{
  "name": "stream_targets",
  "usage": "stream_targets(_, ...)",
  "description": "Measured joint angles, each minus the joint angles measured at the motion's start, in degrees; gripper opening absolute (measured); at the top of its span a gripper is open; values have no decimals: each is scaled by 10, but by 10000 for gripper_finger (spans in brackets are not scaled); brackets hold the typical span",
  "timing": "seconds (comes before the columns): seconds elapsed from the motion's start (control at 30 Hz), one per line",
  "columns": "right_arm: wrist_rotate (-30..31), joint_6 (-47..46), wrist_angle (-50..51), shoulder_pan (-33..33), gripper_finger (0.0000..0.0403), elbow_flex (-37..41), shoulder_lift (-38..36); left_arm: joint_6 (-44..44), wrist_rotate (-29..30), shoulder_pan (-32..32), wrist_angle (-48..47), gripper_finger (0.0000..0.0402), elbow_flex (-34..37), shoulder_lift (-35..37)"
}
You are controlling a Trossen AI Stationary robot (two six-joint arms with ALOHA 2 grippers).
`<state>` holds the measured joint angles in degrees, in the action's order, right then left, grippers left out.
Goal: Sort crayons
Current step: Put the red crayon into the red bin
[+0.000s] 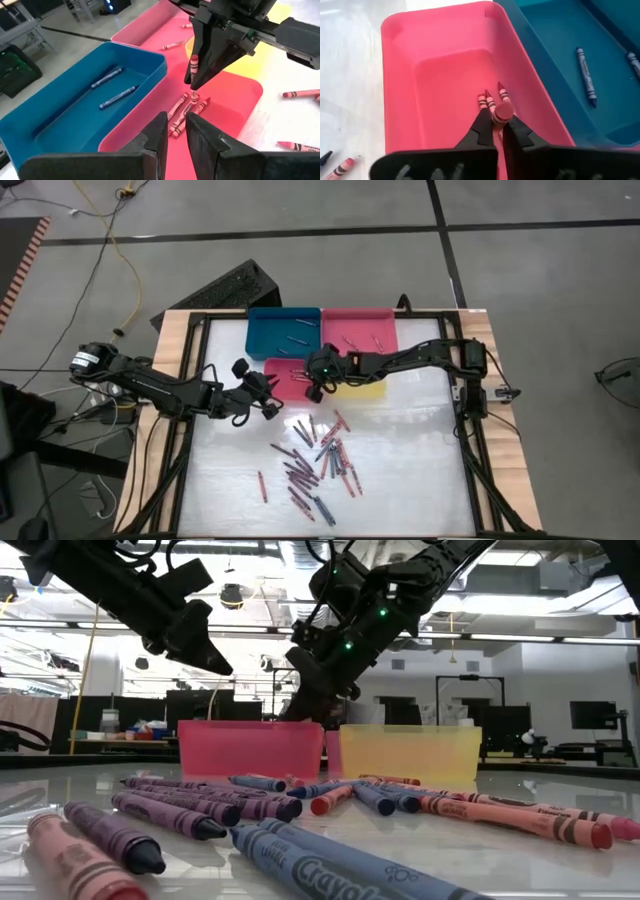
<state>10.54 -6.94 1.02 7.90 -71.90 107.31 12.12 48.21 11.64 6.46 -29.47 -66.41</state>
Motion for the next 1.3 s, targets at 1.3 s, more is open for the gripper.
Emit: stream_targets(1.3,241,669,54,-85,36,-49,80,-1,2,0,-17,58,0,-1)
